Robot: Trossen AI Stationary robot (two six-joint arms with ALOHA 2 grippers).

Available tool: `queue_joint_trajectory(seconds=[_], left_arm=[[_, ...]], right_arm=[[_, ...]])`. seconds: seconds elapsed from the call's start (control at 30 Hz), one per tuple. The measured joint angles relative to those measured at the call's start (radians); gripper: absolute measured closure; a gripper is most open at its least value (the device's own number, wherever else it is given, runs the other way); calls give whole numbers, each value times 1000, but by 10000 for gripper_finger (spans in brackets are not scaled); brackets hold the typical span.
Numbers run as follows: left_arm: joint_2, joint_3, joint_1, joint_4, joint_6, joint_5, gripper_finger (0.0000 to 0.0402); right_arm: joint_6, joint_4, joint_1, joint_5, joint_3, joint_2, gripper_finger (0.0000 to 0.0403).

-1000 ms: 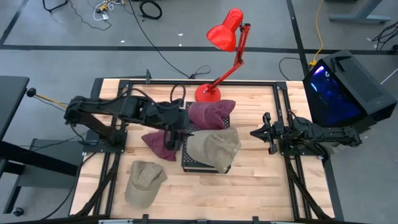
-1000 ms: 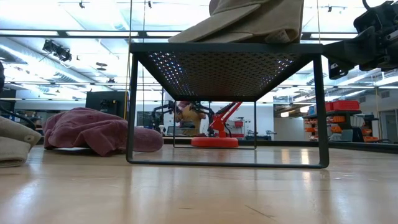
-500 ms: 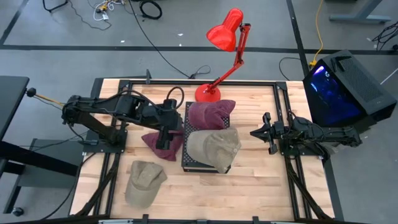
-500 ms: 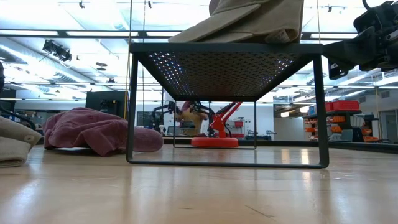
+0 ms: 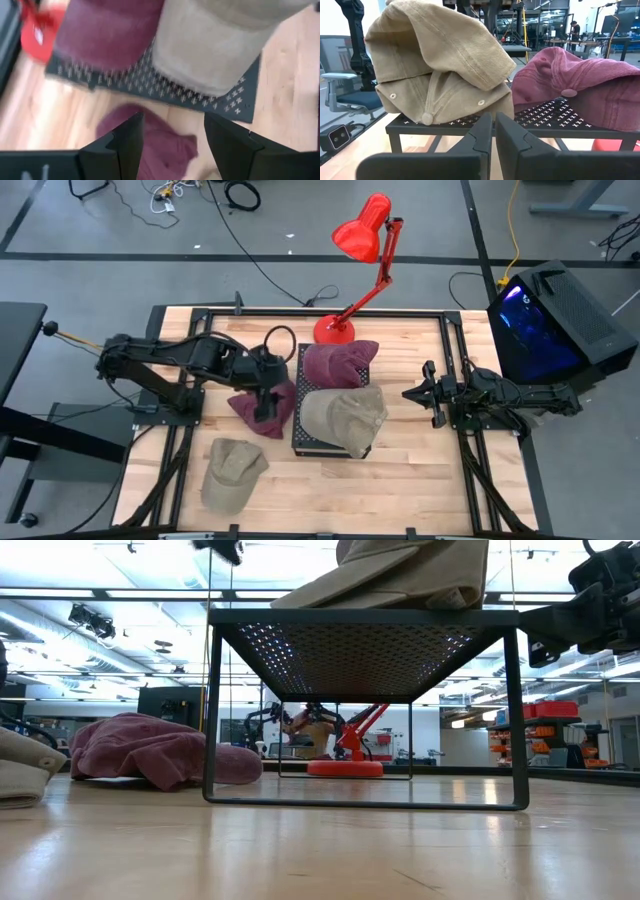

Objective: Pick & Place hat
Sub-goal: Stack the red cap on top of the red cap on the shelf

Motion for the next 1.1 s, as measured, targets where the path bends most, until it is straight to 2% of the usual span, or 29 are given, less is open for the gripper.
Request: queue_joint_trajectory(seconds=[0.2, 0.57, 0.63, 0.77, 0.97, 1.1], left_arm=[[-58, -136, 17, 17, -205, -1, 191], [-139, -317, 18, 3, -301, 0, 191], [-139, -327, 18, 18, -214, -2, 191], [-139, -329, 18, 16, 78, -7, 191], [-139, -330, 26, 17, 429, -20, 191], [-139, -330, 28, 18, 513, -13, 191]], right_arm=[[0, 3, 0, 0, 0, 0, 376], [0, 4, 0, 0, 0, 4, 376], [0, 5, 0, 0, 0, 5, 376], [0, 5, 0, 0, 0, 5, 376], [0, 6, 0, 0, 0, 5, 376], [0, 6, 0, 0, 0, 5, 376]])
